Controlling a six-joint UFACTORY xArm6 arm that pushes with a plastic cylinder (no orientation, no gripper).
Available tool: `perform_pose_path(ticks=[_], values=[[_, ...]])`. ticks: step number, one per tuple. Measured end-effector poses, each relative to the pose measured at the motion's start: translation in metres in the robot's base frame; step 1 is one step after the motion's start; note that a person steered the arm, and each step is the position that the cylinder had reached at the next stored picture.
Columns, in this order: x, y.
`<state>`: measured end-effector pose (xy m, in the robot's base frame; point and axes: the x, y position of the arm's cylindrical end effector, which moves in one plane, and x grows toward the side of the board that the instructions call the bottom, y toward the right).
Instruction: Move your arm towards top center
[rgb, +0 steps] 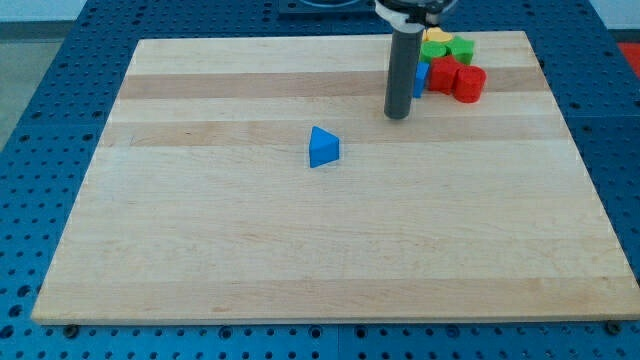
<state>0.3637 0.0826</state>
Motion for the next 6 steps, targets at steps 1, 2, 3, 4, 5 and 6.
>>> perform_pose_path(ticks=[1,2,3,4,5,6], values=[[0.005,-0.017],[-0.017,-0.056],[-0.046,-0.076],[-0.058,-0.077],[-0.043,-0.078],[-0.020,-0.066]])
